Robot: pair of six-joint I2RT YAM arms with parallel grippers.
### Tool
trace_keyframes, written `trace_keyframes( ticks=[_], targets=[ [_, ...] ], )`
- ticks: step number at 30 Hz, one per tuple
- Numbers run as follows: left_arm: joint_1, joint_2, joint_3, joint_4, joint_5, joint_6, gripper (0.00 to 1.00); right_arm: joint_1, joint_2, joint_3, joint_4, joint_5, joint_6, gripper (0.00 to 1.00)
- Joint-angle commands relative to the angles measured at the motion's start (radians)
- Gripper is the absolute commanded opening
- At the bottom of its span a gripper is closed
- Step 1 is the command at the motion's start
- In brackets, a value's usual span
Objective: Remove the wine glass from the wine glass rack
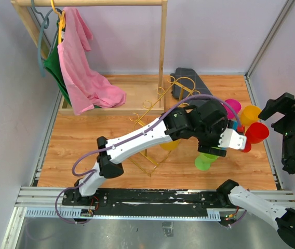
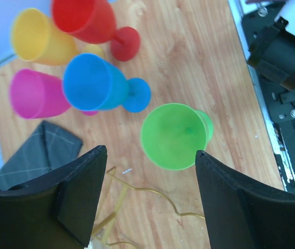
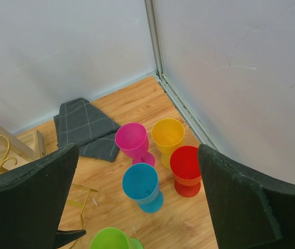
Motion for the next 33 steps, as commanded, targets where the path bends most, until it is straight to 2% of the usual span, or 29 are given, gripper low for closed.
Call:
trace_keyframes(
  ticks=[1,9,14,18,22,26,29,33],
  targets=[
    [-0.008,-0.120,0.033,0.087,-0.065,-0.016,0.74,-0.014,-0.001,0.050,0.021,-0.004,-0.024,0.99],
    [-0.009,-0.323,-0.052,0.300,-0.269,0.056,0.74,-0.014,0.140,0.166,0.021,-0.156,-0.019,0.99],
    [0.015,-0.505,-0.234,0.511,-0.434,0.134,0.74,-0.015,0.301,0.311,0.006,-0.394,0.043,0.99],
    [0.137,-0.572,-0.232,0.519,-0.474,0.061,0.74,-0.015,0.398,0.380,-0.010,-0.603,0.129,0.99],
    [0.384,-0.635,-0.248,0.467,-0.391,-0.105,0.74,-0.014,0.419,0.336,0.015,-0.778,0.235,0.99],
    [0.653,-0.712,-0.333,0.428,-0.199,-0.296,0.74,-0.015,0.332,0.188,0.064,-0.823,0.332,0.99],
    [0.791,-0.779,-0.435,0.426,-0.091,-0.424,0.74,-0.014,0.240,0.034,0.126,-0.880,0.438,0.99],
    [0.913,-0.829,-0.567,0.443,0.067,-0.594,0.75,-0.014,0.113,-0.218,0.252,-0.985,0.597,0.98]
  ],
)
